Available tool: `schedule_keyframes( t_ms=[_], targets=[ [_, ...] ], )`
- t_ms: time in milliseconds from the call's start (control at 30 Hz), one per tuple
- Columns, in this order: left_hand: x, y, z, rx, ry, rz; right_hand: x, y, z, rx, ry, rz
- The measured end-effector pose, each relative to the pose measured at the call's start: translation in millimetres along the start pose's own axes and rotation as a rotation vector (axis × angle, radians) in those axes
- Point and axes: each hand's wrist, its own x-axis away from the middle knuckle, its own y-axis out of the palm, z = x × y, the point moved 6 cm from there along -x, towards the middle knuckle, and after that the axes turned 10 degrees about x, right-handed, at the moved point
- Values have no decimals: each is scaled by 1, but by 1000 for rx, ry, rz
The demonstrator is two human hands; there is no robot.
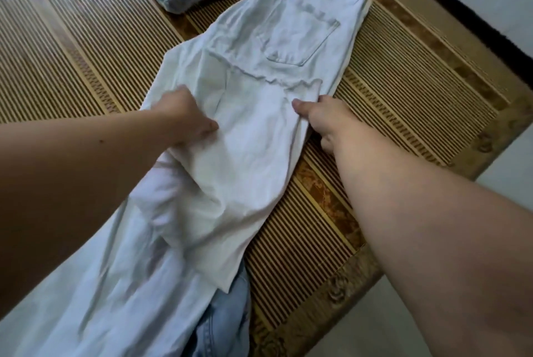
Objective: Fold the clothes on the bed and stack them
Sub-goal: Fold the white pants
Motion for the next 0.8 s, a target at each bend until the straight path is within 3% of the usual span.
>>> schedule_keyframes(
  t_ms=[133,233,300,400,567,800],
  targets=[
    [12,-17,7,256,134,-27,31,-14,1,-325,2,-12],
    [24,-45,-4,705,104,-12,65,-12,-21,-587,-53,-83],
    [40,-67,-14,990,92,-40,95,-6,-41,-670,-101,-150],
    [75,-107,-28,1140,143,-109,145,0,-72,-709,-212,-155],
    [160,-155,-90,1131,90,-355,265,20,-88,-517,-362,44],
    [273,-162,-222,1121,-121,-685,461,102,-33,77,-570,30]
  ],
)
